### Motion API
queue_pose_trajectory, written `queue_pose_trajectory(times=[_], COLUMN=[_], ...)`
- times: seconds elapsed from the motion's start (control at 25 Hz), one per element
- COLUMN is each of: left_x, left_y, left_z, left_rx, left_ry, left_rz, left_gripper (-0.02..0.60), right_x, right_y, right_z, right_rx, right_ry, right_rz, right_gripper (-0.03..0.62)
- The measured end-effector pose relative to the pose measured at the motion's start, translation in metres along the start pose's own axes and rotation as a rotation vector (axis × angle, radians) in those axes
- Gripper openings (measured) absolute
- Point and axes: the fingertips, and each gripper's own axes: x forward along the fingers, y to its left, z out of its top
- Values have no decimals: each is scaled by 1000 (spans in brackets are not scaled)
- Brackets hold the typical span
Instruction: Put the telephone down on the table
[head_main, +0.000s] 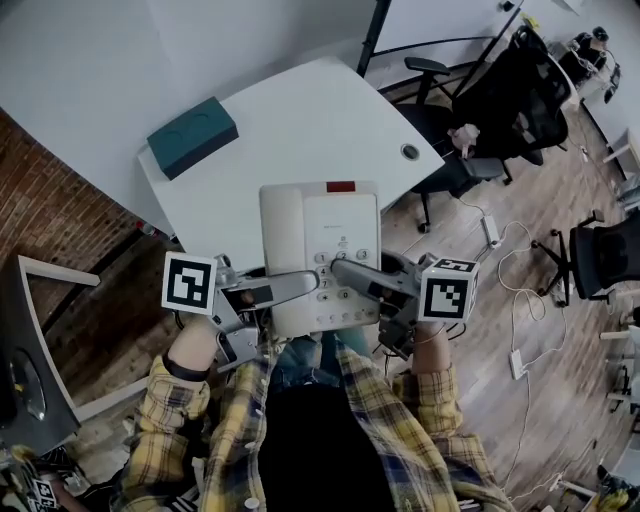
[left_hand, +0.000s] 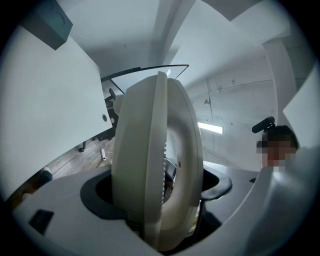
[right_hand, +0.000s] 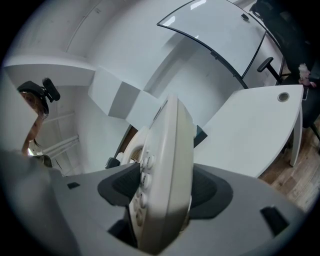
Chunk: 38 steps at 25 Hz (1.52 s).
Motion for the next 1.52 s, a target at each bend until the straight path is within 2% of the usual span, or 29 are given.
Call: queue_pose_trajectory(times=[0.28, 0.52, 0.72, 0.92, 1.08, 1.2, 1.52], left_x=[-1, 10, 32, 54, 66, 72, 86], left_y=[10, 31, 48, 66, 83, 86, 88], left_z=[37, 84, 145, 217, 255, 269, 278], left_rx=[27, 18, 7, -28, -50, -40, -27], left_ry=[-45, -139, -253, -389, -486, -548, -664], left_rz=[28, 60, 92, 135, 165, 180, 211], left_gripper=[411, 411, 411, 411, 411, 411, 411], right_x=[25, 49, 69, 94, 111, 117, 116], right_y=[-16, -48, -78, -120, -144, -152, -162], right_z=[29, 69, 131, 195, 228, 242, 254], right_rx=[-18, -26, -76, -37, -41, -58, -87], right_ry=[32, 116, 221, 348, 435, 480, 573], right_rz=[54, 111, 182, 233, 284, 323, 392], right_gripper=[278, 278, 278, 278, 278, 278, 278])
